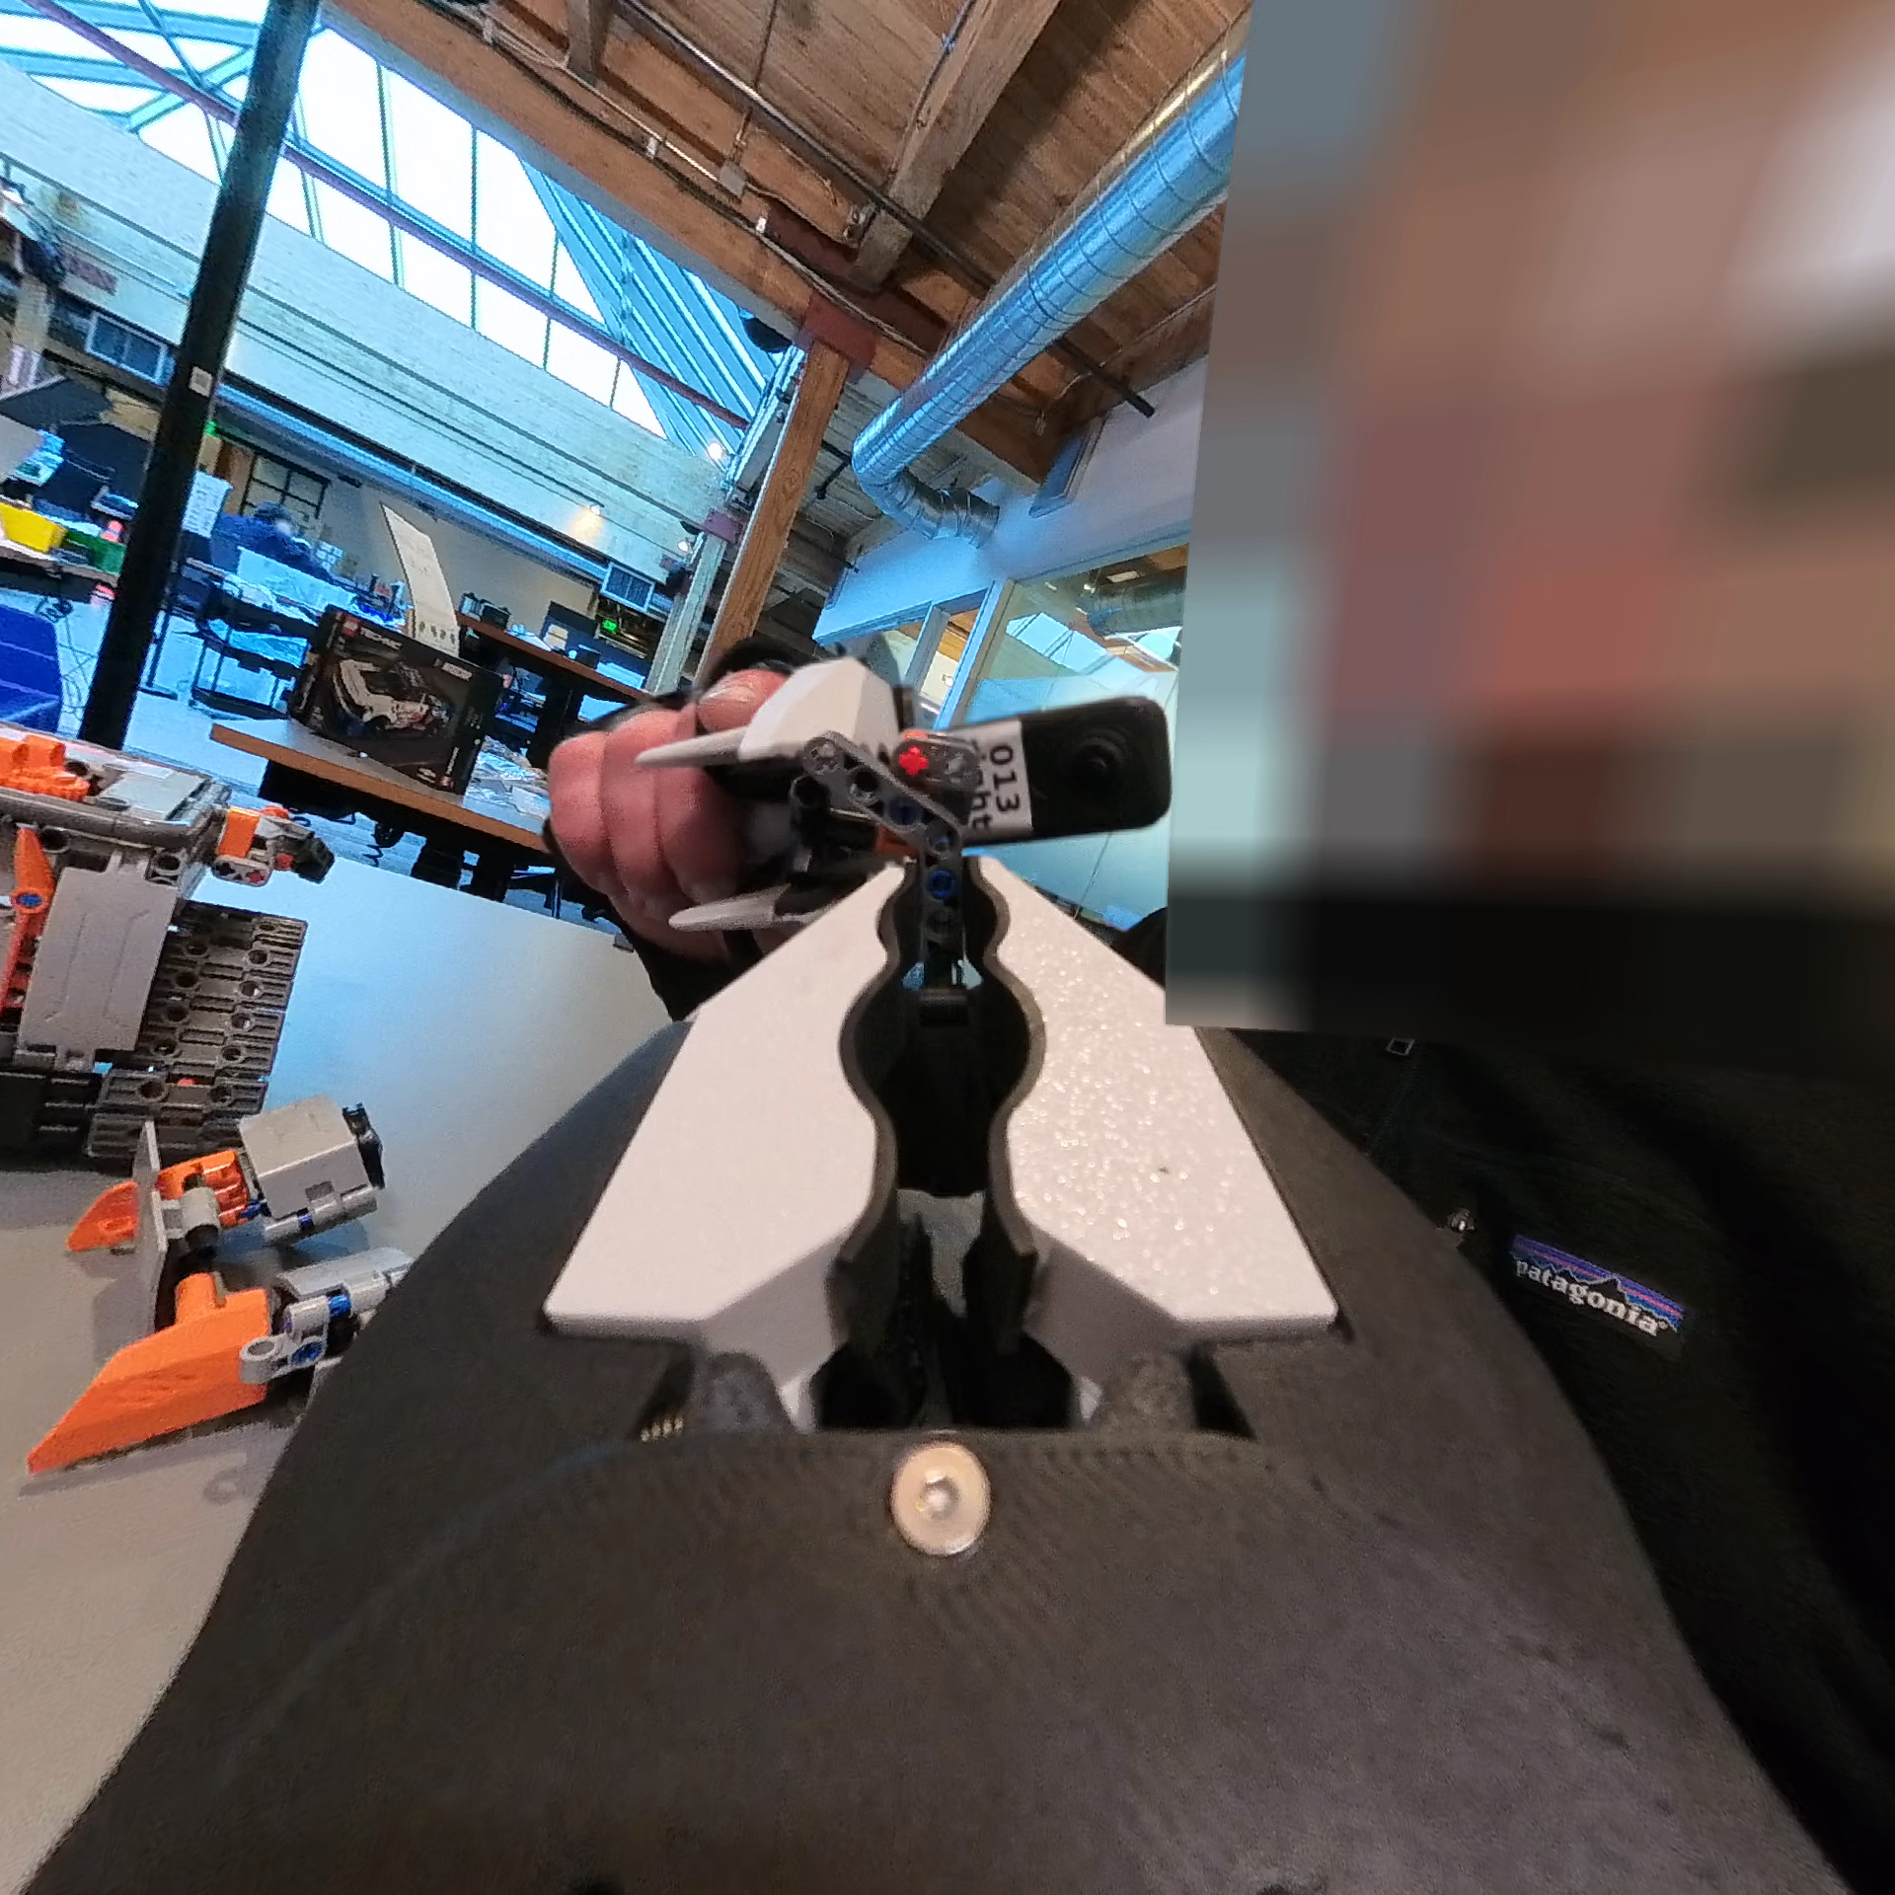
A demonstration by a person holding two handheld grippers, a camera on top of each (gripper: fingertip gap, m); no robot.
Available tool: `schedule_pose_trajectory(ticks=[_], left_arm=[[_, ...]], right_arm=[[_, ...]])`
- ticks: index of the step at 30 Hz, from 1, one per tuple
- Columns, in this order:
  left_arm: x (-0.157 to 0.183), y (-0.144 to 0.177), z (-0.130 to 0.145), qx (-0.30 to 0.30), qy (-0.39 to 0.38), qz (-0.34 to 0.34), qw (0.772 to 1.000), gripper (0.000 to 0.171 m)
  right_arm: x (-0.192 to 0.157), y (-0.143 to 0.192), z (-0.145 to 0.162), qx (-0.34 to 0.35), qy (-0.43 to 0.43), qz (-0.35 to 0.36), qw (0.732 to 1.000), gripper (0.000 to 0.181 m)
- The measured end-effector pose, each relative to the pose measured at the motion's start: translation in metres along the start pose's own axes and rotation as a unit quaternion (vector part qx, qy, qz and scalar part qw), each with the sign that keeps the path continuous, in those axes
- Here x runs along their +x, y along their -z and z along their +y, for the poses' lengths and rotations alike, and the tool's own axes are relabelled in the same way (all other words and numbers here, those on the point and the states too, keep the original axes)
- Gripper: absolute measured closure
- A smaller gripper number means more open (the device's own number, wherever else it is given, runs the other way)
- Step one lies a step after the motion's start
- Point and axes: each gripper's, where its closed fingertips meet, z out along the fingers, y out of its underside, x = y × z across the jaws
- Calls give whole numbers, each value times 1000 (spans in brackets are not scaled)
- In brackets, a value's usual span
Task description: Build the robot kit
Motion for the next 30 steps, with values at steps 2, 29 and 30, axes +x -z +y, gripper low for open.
schedule_pose_trajectory(ticks=[2,29,30], left_arm=[[-1,0,-2,8,0,-6,1000,166],[-15,-5,26,-101,12,-47,994,164],[-15,-5,27,-105,11,-48,993,164]], right_arm=[[0,-3,2,-13,25,23,999,159],[-45,26,24,-115,-54,-452,883,166],[-47,27,24,-114,-62,-467,874,166]])
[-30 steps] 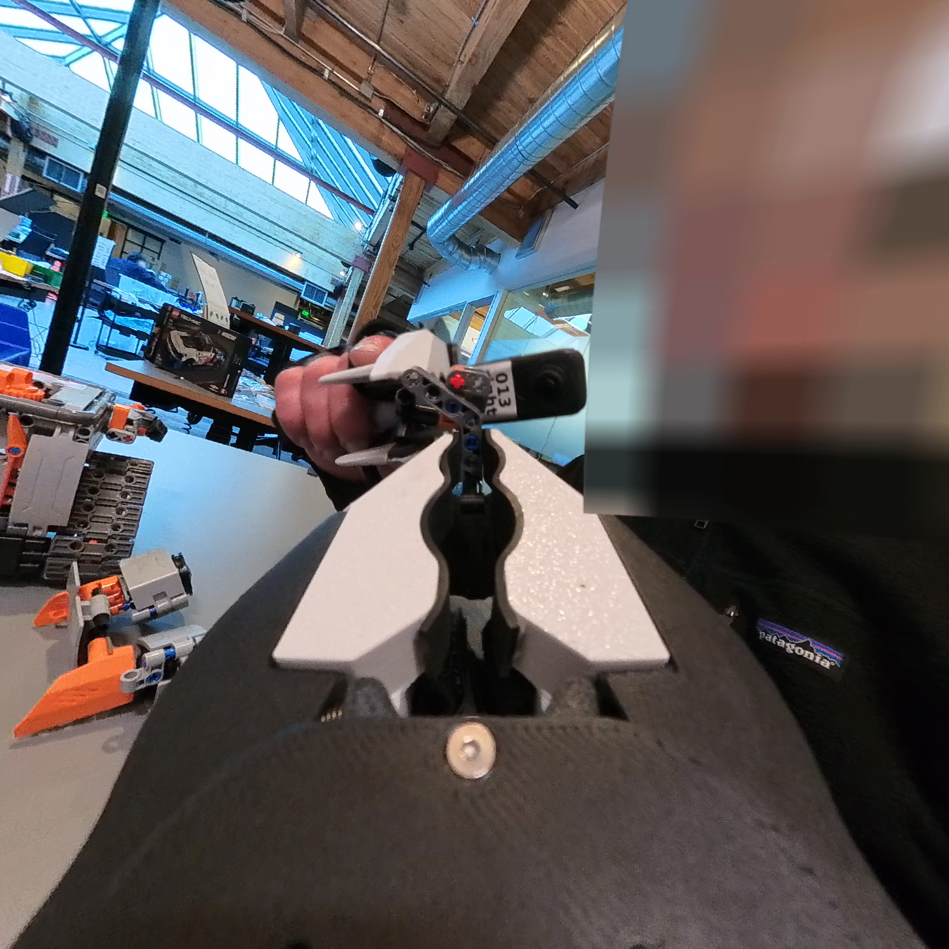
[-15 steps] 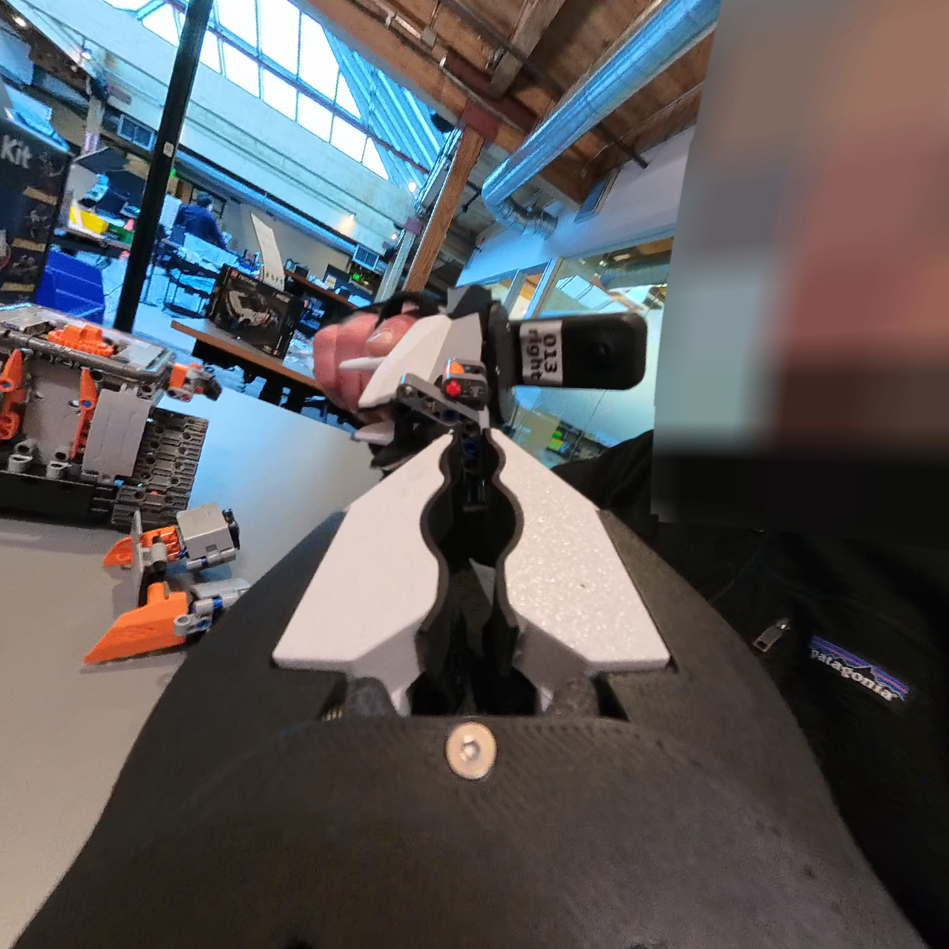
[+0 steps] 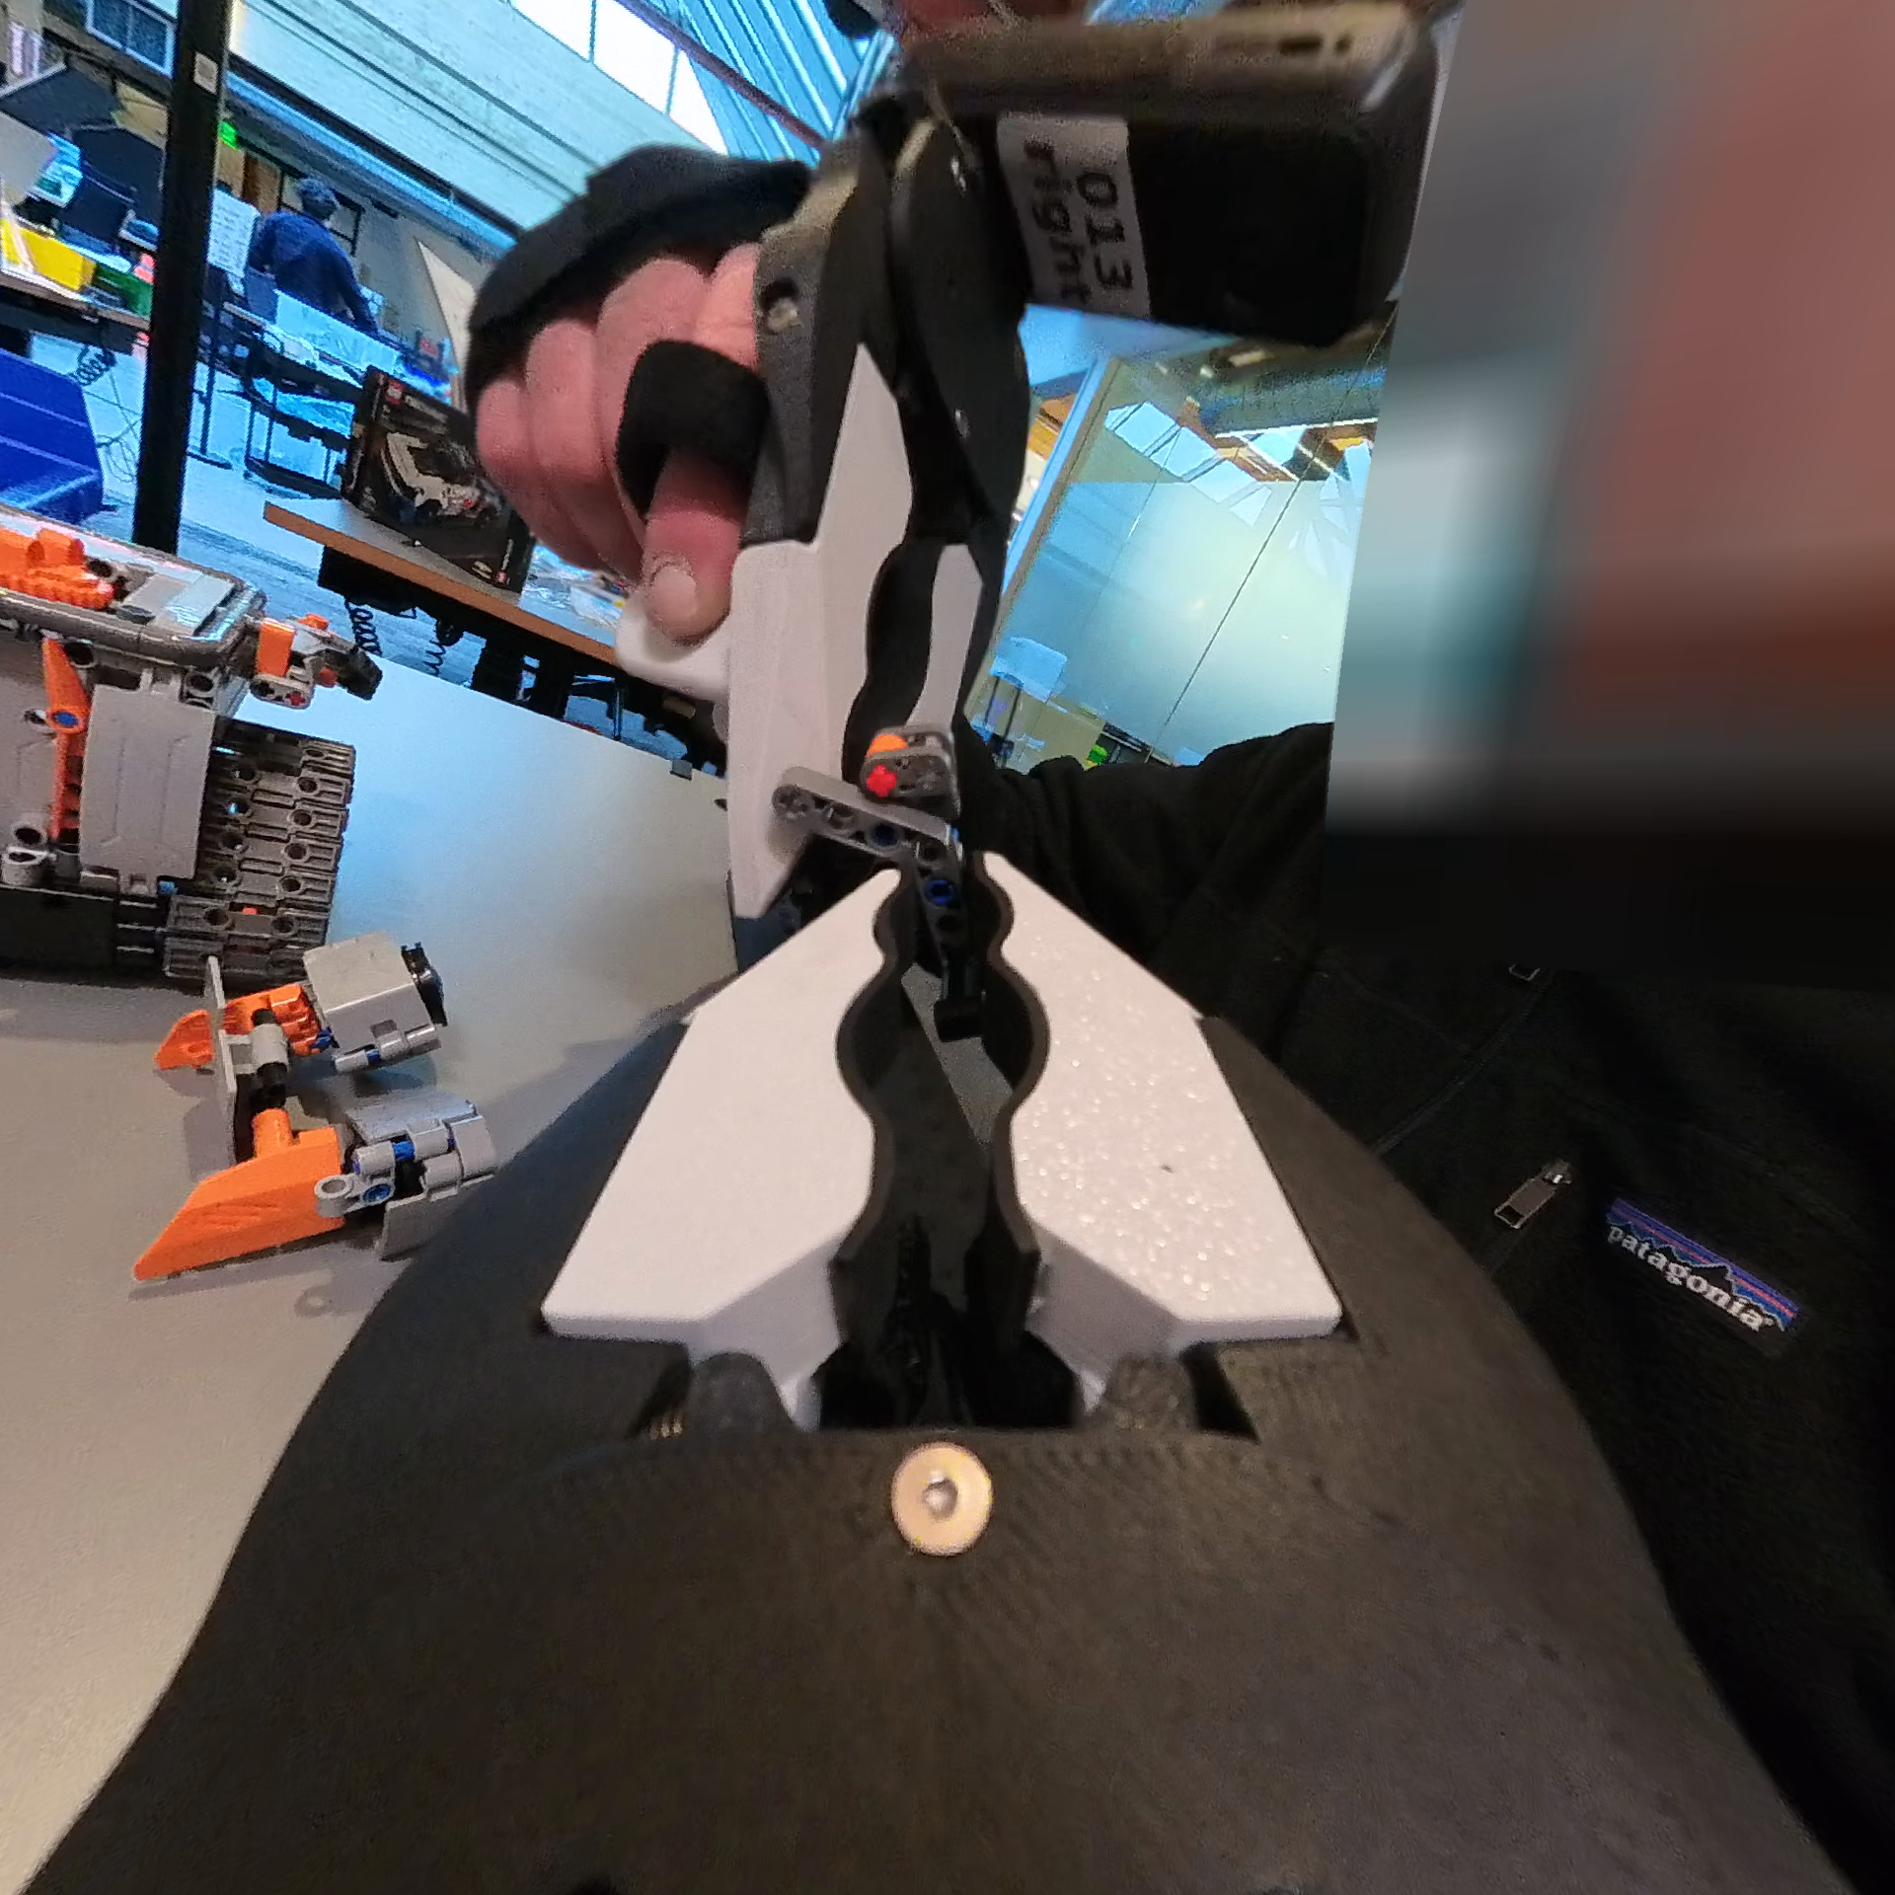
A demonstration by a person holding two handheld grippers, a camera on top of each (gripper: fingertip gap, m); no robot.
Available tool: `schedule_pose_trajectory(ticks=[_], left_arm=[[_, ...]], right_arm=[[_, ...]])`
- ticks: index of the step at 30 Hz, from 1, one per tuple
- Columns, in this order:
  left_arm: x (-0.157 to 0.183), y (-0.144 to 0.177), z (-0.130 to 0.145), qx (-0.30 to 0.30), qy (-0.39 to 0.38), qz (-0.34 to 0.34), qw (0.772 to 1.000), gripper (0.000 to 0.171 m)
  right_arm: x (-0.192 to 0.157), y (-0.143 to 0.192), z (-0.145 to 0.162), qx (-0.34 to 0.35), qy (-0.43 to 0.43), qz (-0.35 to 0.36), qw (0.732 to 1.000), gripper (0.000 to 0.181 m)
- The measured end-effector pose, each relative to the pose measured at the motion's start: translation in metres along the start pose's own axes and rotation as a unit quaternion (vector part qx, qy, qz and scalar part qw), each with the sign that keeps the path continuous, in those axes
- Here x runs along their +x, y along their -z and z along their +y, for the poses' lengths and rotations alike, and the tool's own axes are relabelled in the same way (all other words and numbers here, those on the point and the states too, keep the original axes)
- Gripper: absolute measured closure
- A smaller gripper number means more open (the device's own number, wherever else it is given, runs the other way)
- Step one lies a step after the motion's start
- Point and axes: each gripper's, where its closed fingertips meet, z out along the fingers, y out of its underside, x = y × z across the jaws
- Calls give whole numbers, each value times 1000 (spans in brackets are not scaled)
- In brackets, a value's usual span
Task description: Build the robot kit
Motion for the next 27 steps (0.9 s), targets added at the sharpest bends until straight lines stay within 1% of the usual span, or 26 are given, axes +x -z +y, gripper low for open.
schedule_pose_trajectory(ticks=[3,7,10,12,13,15,17,19,21,22,26,27], left_arm=[[0,1,2,-1,3,4,1000,163],[-4,3,1,-3,-6,-9,1000,162],[-11,10,-6,8,-49,-56,997,157],[-16,19,-12,20,-76,-92,993,145],[-15,21,-13,20,-95,-102,990,141],[-17,20,-11,-2,-141,-137,980,138],[-20,16,-5,-36,-193,-175,965,138],[-24,11,2,-74,-242,-209,945,141],[-28,11,4,-100,-285,-244,921,152],[-27,11,4,-107,-296,-248,916,155],[-21,11,5,-109,-306,-238,915,158],[-19,10,6,-113,-310,-232,915,163]], right_arm=[[-3,-2,0,14,-15,-32,999,166],[0,-3,3,43,-22,-32,998,166],[1,0,4,75,-28,-36,996,166],[3,2,6,91,-35,-36,995,166],[6,2,9,89,-40,-29,995,166],[11,1,15,80,-52,-19,995,166],[16,-1,21,66,-62,-10,996,166],[15,-3,24,58,-65,-13,996,166],[12,-4,23,67,-63,-24,995,166],[10,-4,21,75,-63,-31,995,166],[7,-4,17,93,-63,-47,993,166],[6,-4,17,95,-63,-51,992,166]])
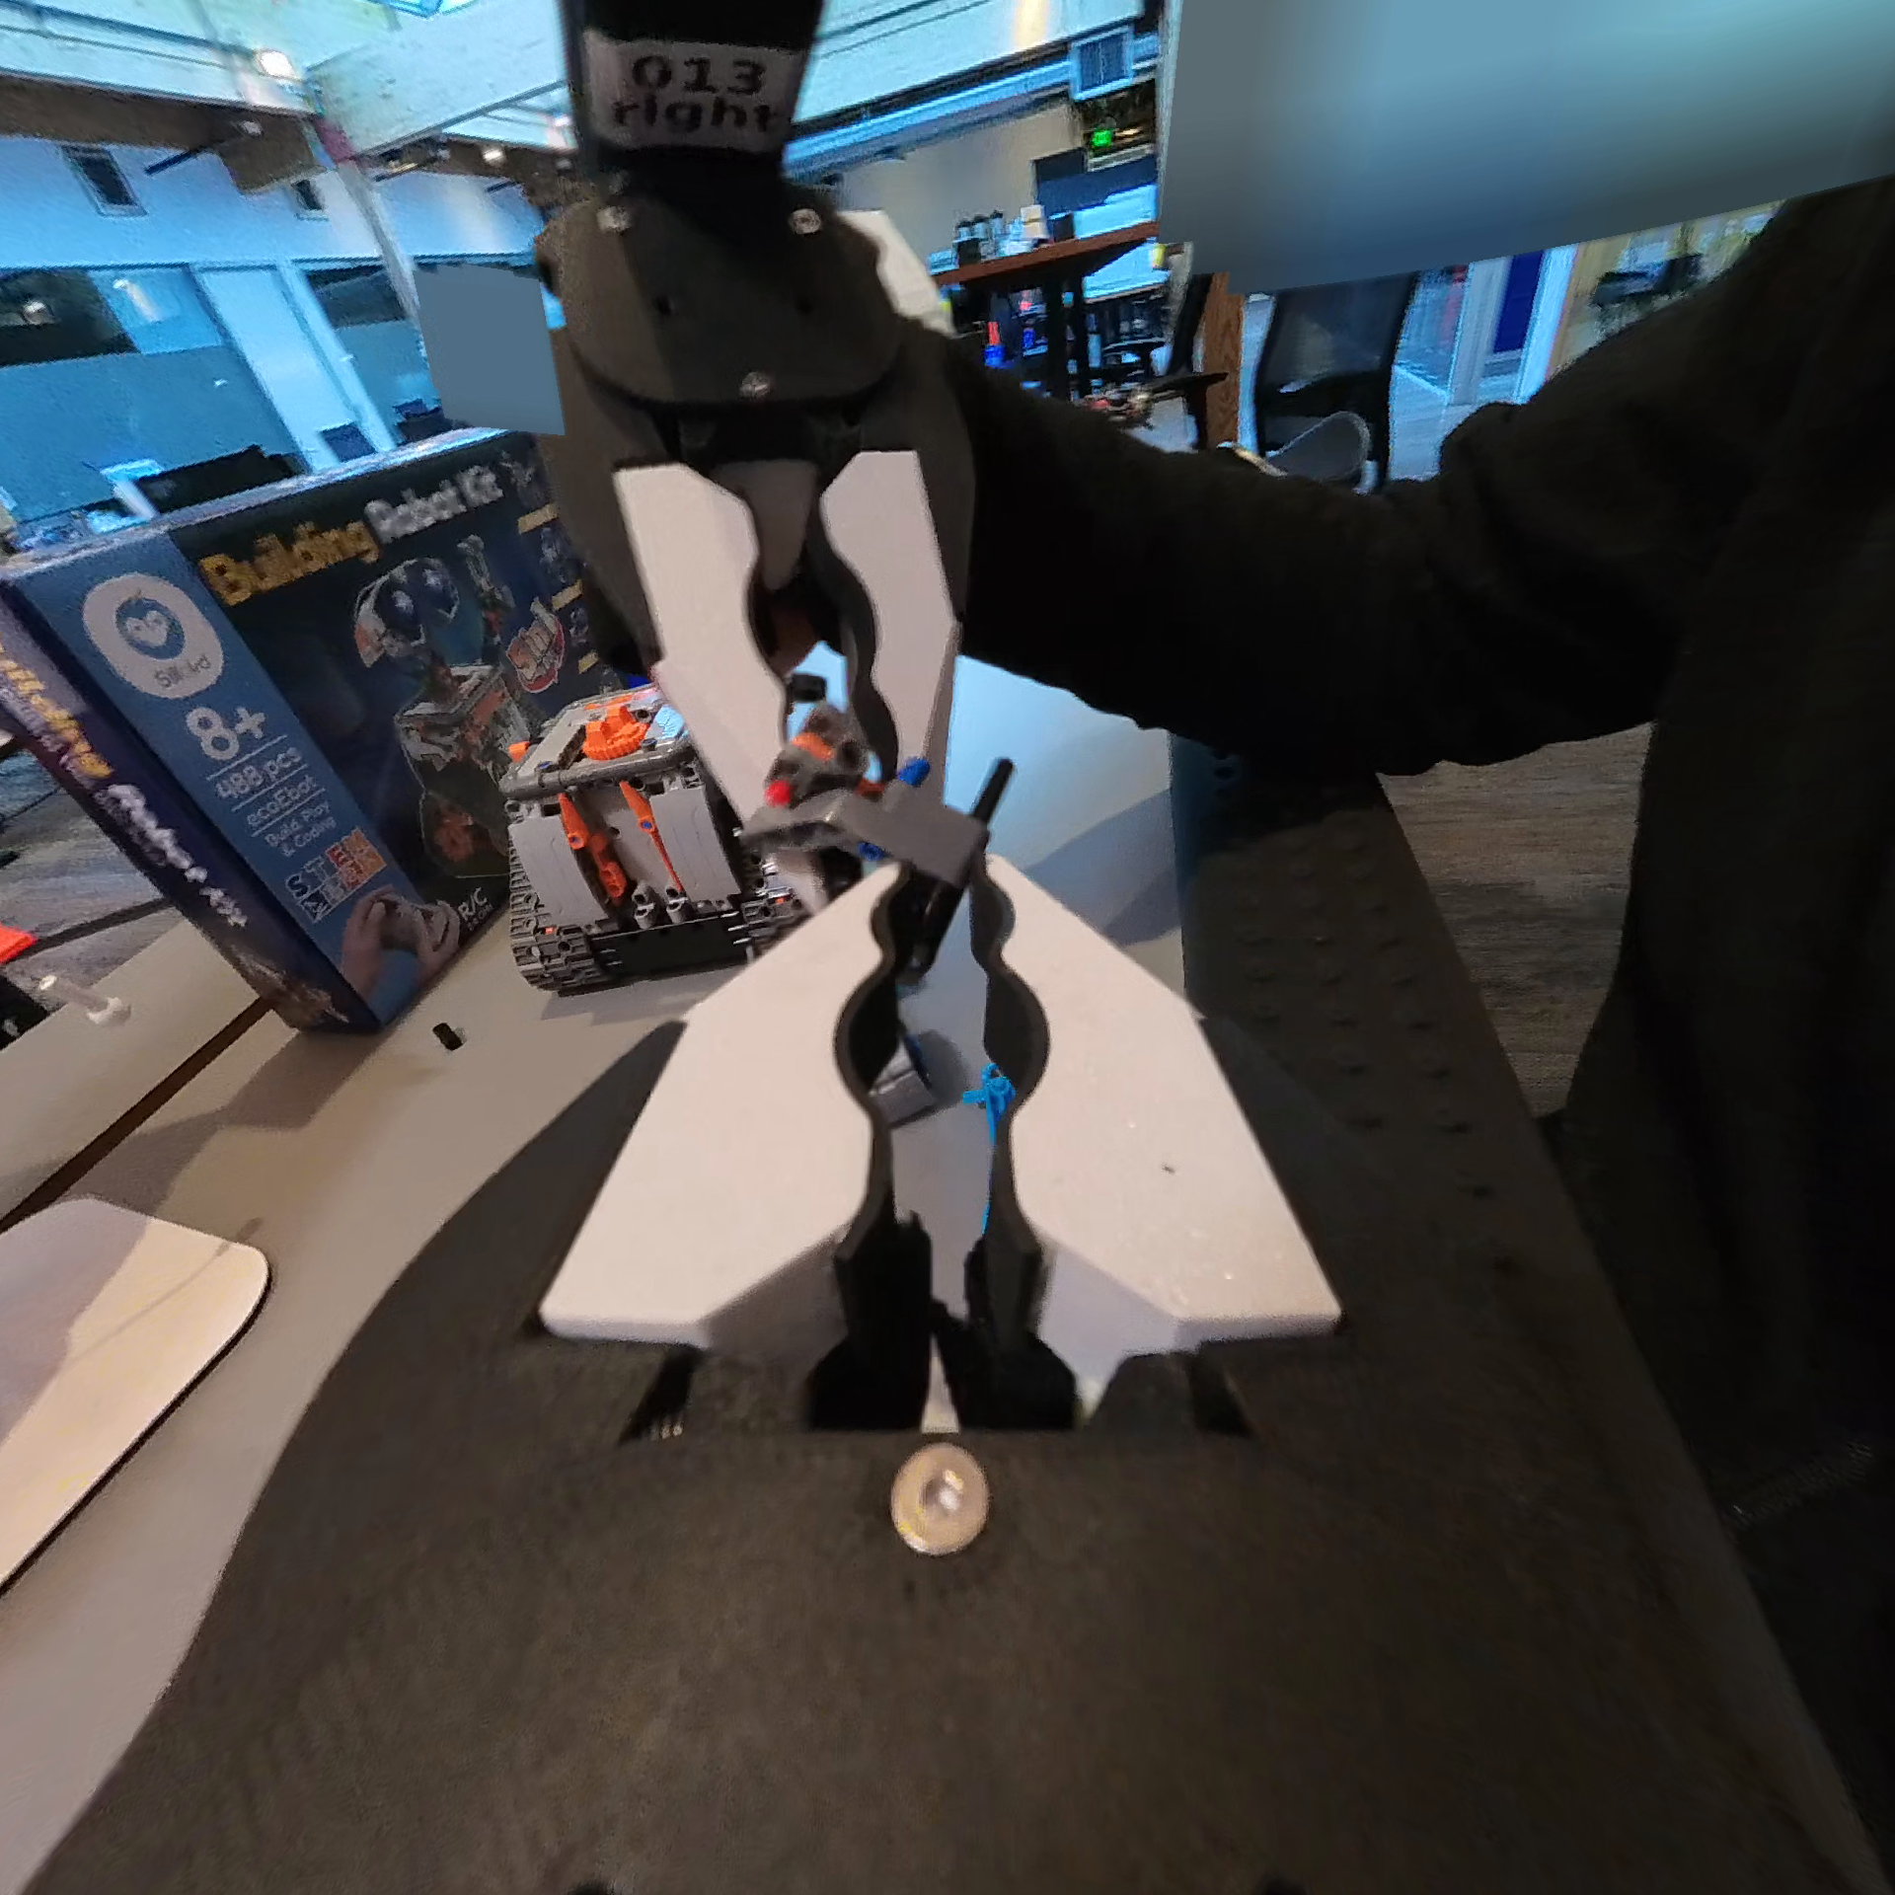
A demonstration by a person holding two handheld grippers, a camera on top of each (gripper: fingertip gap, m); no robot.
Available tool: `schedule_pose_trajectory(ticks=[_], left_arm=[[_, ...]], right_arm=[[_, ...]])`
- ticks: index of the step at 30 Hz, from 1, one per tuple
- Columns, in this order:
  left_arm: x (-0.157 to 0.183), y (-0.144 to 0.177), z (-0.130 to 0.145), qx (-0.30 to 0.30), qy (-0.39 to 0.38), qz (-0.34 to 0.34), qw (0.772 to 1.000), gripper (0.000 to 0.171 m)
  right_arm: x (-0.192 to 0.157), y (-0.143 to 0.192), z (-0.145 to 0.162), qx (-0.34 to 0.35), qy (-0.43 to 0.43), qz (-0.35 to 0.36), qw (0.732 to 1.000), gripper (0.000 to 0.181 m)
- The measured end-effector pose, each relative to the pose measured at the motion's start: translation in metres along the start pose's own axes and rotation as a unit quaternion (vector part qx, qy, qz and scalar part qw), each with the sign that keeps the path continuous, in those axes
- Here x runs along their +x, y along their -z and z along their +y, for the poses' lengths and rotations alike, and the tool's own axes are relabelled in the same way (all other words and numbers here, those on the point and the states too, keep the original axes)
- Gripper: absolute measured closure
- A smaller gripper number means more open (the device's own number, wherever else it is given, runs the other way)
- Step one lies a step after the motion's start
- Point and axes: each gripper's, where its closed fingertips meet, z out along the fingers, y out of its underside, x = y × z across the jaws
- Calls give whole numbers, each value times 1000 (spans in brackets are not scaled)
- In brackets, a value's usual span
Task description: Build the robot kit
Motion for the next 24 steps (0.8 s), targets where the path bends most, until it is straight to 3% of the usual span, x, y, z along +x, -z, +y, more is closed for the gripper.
schedule_pose_trajectory(ticks=[10,18,24], left_arm=[[5,-1,4,-15,-16,11,1000,163],[-5,-3,10,-34,-27,-26,999,145],[-7,-4,13,-45,-41,-40,997,160]], right_arm=[[-2,0,0,9,-2,-17,1000,166],[10,3,2,8,-9,15,1000,166],[9,-2,2,8,-9,9,1000,166]])
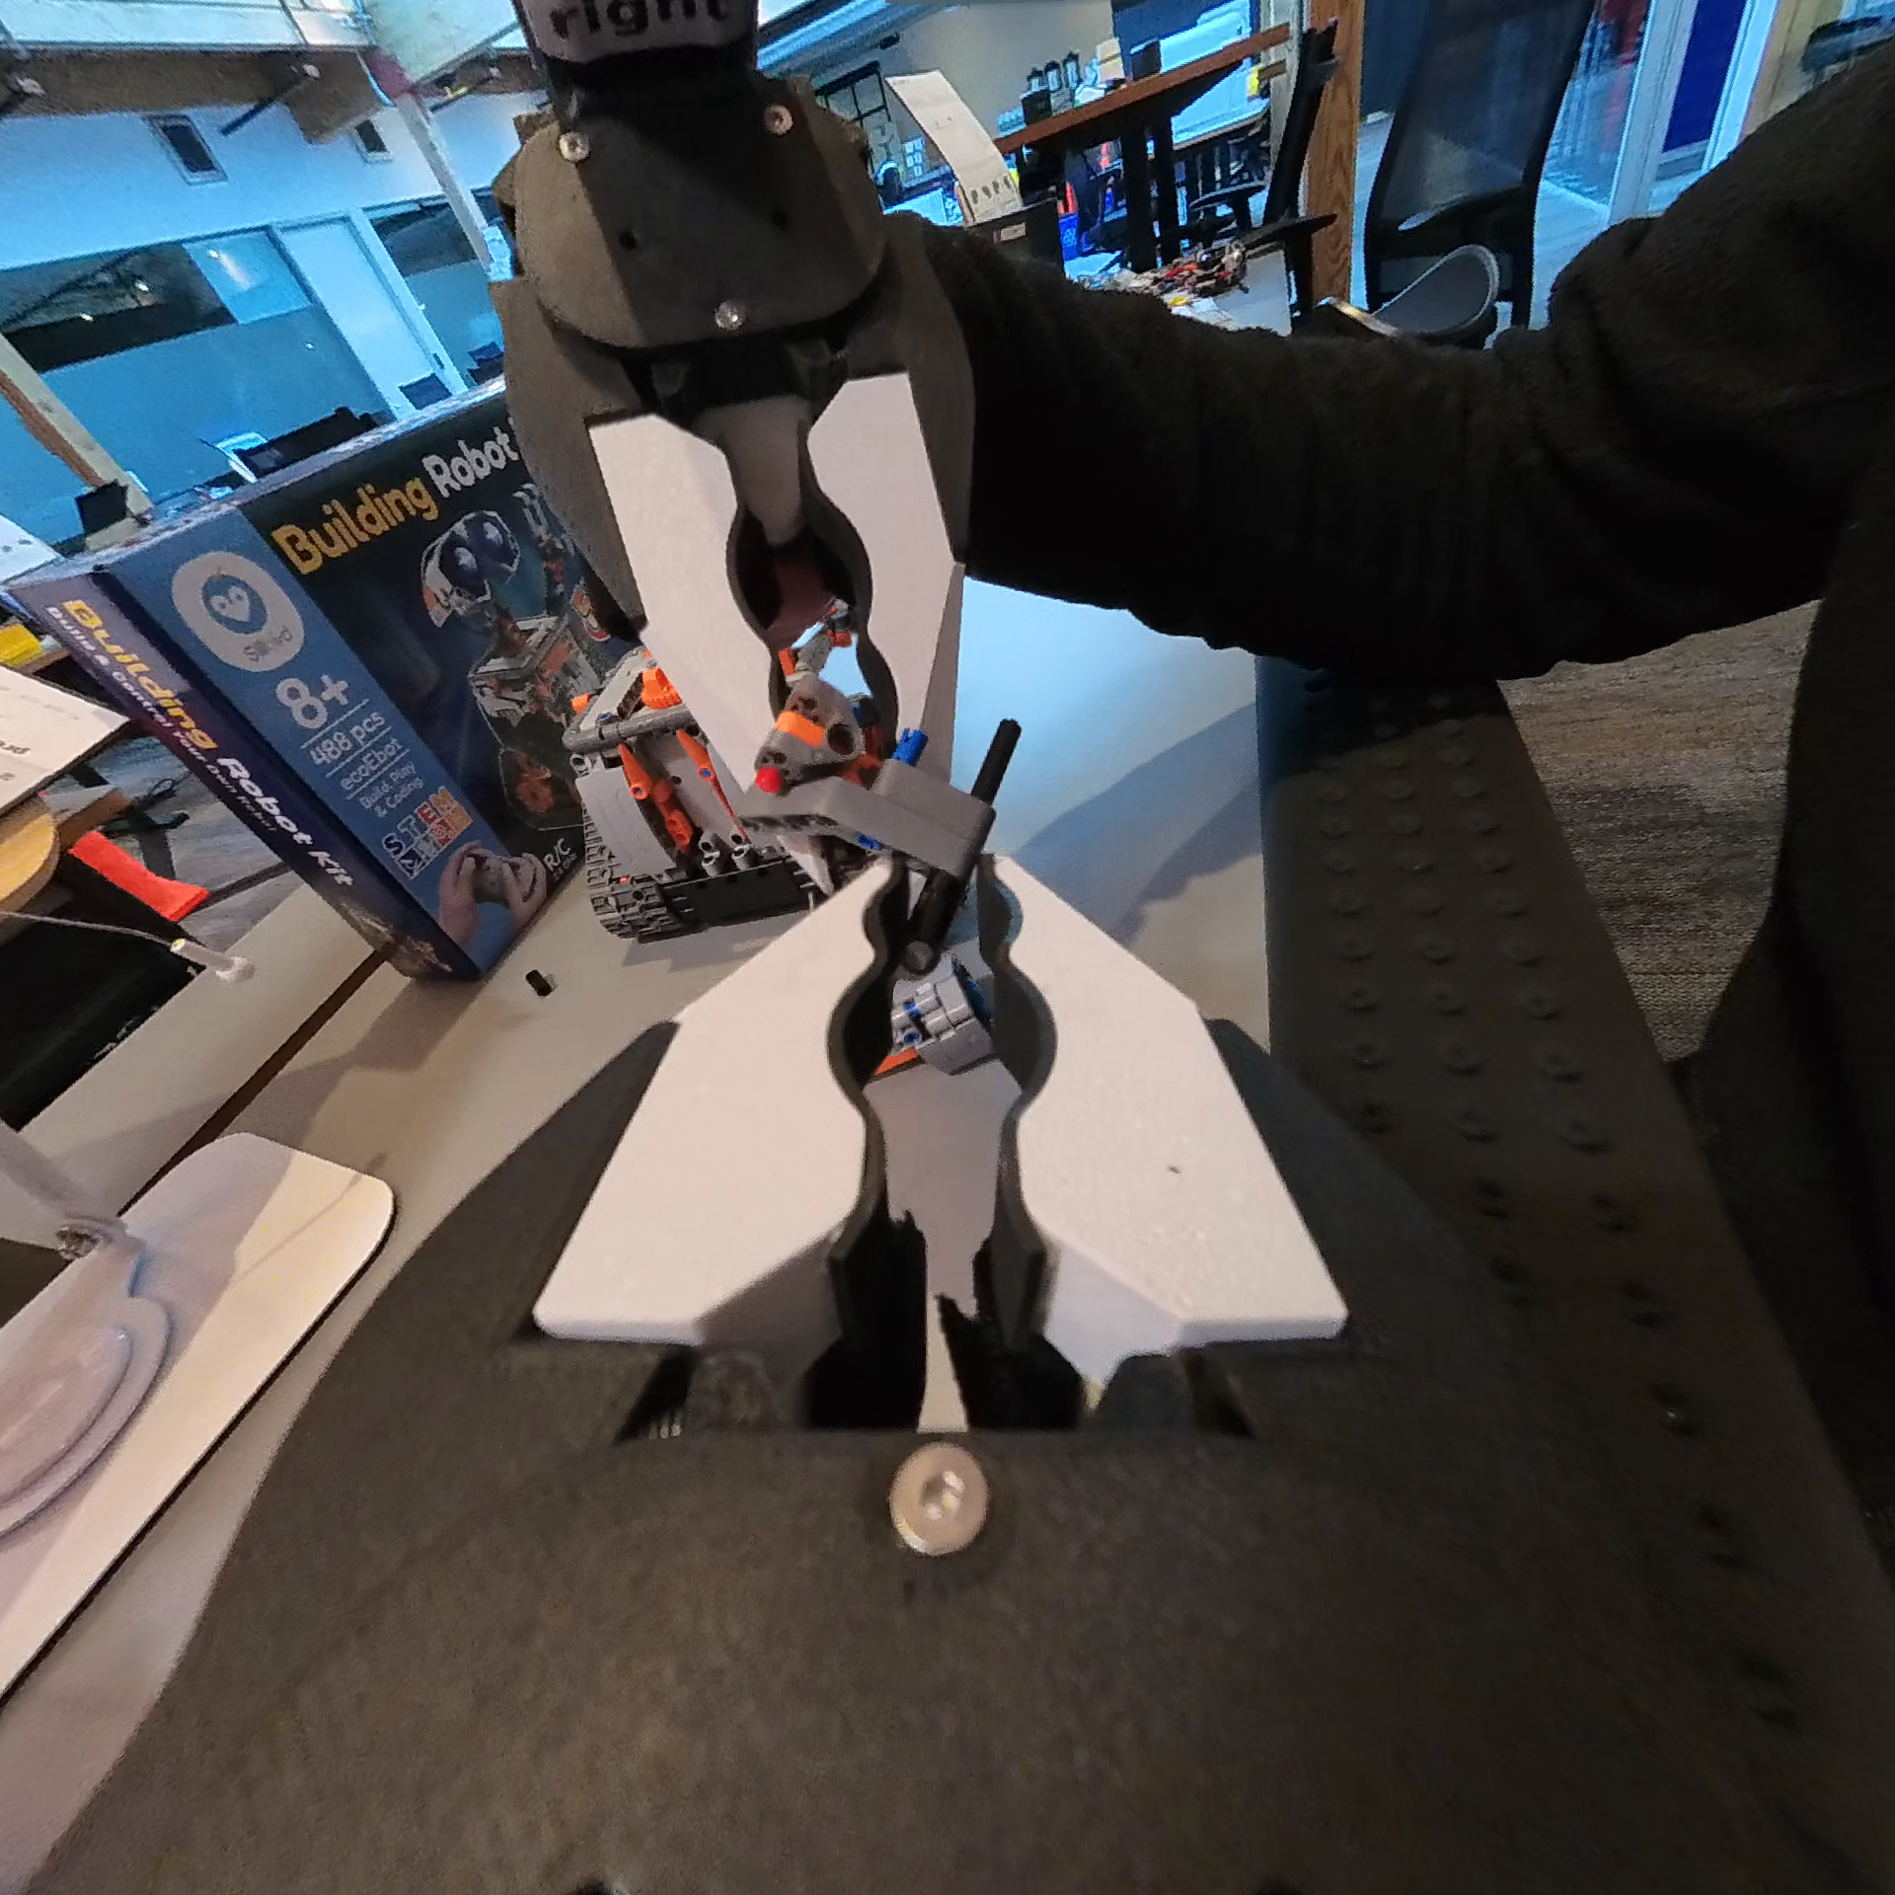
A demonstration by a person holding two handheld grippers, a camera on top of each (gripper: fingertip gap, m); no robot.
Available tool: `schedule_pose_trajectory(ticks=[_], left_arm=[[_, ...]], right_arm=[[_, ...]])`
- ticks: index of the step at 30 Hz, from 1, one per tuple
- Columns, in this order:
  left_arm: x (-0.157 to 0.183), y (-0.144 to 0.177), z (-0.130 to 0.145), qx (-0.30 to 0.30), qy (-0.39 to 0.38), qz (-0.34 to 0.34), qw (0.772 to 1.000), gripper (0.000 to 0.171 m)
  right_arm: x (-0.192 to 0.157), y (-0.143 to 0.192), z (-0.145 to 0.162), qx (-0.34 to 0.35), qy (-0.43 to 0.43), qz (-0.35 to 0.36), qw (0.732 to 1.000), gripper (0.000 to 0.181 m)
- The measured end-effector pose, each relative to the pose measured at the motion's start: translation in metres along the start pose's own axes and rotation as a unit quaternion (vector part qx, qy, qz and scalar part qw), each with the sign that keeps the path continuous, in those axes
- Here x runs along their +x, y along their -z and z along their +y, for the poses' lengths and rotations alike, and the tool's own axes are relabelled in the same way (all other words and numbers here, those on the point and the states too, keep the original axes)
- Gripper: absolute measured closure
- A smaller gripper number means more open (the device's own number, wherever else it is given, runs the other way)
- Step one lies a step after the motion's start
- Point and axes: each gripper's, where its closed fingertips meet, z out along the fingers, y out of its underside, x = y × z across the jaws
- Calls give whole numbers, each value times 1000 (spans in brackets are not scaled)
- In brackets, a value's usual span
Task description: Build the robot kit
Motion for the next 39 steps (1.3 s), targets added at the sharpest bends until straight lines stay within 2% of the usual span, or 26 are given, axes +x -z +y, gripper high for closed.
schedule_pose_trajectory(ticks=[11,15,18,21,28,39], left_arm=[[-3,-1,2,-8,-2,-7,1000,160],[-12,-1,0,-5,-4,-34,999,146],[-16,-5,7,-27,-17,-52,998,144],[-17,-7,11,-43,-34,-63,997,158],[-17,-4,5,-34,-51,-70,996,165],[-25,2,-6,-25,-72,-103,992,166]], right_arm=[[3,1,2,12,-8,1,1000,166],[11,4,4,14,-19,17,1000,166],[11,4,1,27,-22,13,999,166],[9,2,1,30,-22,4,999,166],[11,0,-1,47,-36,-1,998,166],[21,11,-12,89,-44,22,995,163]])
